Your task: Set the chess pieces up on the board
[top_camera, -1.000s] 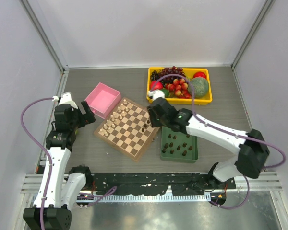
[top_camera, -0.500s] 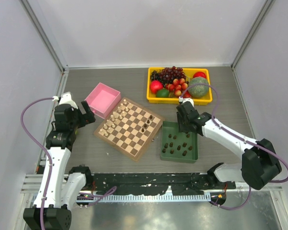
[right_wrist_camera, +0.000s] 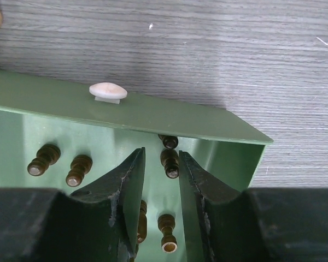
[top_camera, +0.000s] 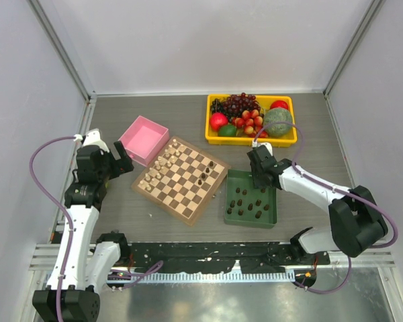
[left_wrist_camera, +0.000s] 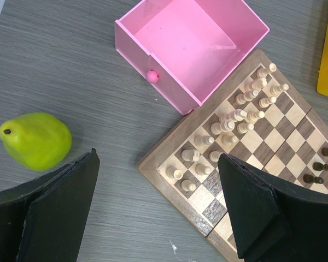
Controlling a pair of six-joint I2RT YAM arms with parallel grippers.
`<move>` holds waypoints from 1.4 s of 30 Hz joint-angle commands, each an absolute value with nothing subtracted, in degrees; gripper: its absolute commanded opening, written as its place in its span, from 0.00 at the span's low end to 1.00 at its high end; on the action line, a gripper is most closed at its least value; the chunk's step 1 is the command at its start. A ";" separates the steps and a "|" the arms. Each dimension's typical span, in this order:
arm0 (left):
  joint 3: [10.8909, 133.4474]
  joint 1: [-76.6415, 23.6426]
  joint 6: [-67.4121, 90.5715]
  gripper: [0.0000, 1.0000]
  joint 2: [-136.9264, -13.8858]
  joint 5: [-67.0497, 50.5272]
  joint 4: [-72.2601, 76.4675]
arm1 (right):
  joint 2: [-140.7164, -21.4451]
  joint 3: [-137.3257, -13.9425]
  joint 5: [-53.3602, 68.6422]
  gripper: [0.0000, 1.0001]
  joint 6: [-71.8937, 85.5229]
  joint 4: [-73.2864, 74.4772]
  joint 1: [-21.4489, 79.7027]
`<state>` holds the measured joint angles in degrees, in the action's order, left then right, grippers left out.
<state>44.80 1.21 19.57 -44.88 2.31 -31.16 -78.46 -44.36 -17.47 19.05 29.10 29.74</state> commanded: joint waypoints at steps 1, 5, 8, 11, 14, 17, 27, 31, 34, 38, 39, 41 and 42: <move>47.02 1.49 20.13 0.99 -44.91 1.49 -30.23 | -79.01 -43.60 -18.90 0.37 20.30 25.58 29.18; 46.93 1.41 20.21 0.99 -44.91 1.49 -30.15 | -79.19 -43.42 -19.95 0.36 21.62 24.96 28.92; 46.93 1.41 20.21 0.99 -45.09 1.41 -30.15 | -79.10 -42.89 -20.21 0.36 22.32 24.52 28.39; 46.93 1.49 20.21 0.99 -44.91 1.41 -30.15 | -79.37 -42.89 -20.21 0.36 22.59 23.73 27.77; 46.93 1.49 20.21 0.99 -45.09 1.32 -30.06 | -79.98 -42.80 -19.69 0.36 22.50 23.29 27.60; 46.93 1.32 20.21 0.99 -45.00 1.32 -30.15 | -80.24 -42.54 -19.42 0.36 22.59 22.59 27.51; 46.93 1.41 20.21 0.99 -45.09 1.41 -30.06 | -80.24 -41.92 -18.99 0.32 22.41 21.01 27.25; 46.93 1.41 20.21 0.99 -45.00 1.41 -30.06 | -80.24 -42.01 -18.98 0.29 22.41 21.01 27.16; 46.93 1.41 20.21 0.99 -45.09 1.49 -30.15 | -80.33 -42.01 -18.90 0.28 22.32 21.18 27.16; 47.02 1.49 20.21 0.99 -45.00 1.32 -30.15 | -80.33 -42.45 -18.98 0.29 22.59 22.14 27.25; 46.93 1.49 20.21 0.99 -45.09 1.32 -30.15 | -80.33 -42.45 -18.98 0.30 22.67 22.32 27.16; 46.85 1.41 20.13 0.99 -45.00 1.41 -30.15 | -80.42 -42.63 -18.98 0.31 22.59 22.67 27.16; 46.93 1.41 20.21 0.99 -45.00 1.41 -30.15 | -80.59 -42.80 -19.07 0.30 22.59 22.68 27.16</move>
<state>44.80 1.21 19.57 -45.15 2.26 -31.16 -80.40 -42.39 -18.26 21.61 22.96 27.51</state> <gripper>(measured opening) 0.991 0.302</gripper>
